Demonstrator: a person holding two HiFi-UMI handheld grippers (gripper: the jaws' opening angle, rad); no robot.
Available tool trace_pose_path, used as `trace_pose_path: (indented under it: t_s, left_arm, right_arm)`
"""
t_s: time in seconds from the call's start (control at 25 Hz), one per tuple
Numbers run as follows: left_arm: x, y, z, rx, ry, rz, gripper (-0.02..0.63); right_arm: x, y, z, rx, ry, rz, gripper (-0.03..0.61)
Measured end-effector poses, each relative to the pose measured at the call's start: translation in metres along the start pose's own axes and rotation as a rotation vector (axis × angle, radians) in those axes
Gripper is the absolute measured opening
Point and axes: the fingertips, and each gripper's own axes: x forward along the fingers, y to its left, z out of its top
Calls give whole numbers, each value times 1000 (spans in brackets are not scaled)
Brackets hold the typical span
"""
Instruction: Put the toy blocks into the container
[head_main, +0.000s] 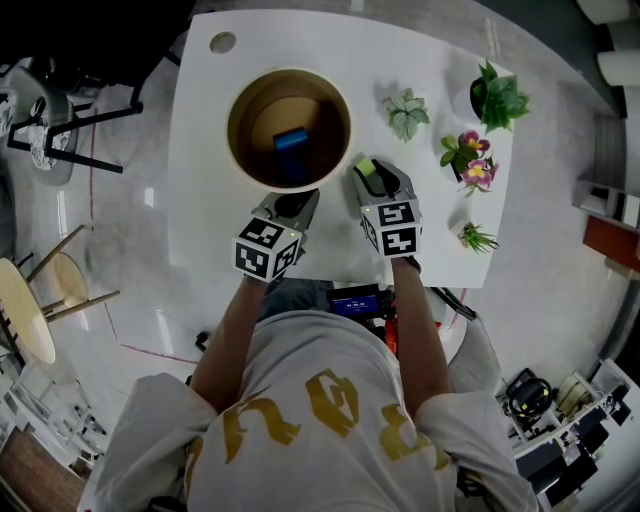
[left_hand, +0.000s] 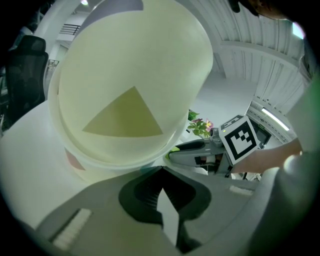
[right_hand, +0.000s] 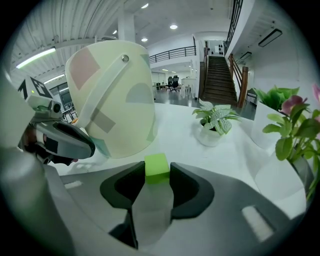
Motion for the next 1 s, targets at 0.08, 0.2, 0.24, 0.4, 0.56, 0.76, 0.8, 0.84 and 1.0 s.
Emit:
trace_pose_path:
  t_s: [0.08,0.2,0.24,0.4,0.56,0.76,0.8,0.84,1.0]
  left_arm:
    - [1,-1,0,1,0,-1,2]
    - [1,-2,1,0,-5,-1,2]
    - [1,-3,1,1,-7,-1,2]
    - [-1,-5,1,3,-12,1,2]
    - [-3,-9,4,7,-22,4,1]
    - [-5,-12,7,7,-32,17,1]
    - [-5,-13,8,9,-34,17,1]
    - [-5,-14,10,10,-38,17,2]
    - [-8,-21,16,19,-51,19,0]
  right_arm:
    - [-1,0,-1,1,4,0,181]
    - [-7,-1,2,20,-10,-3,179]
    - [-10,-1,4,29,-20,-5,179]
    - [-18,-1,4,65,-30,-5,179]
    - [-24,2,9,82,-54,23,179]
    - [-33,2,12,95,-70,25,179]
    - [-36,2,13,102,-75,30,179]
    - [-39,3,14,111,-81,38,179]
    - [-51,6,19,143,-108,64,178]
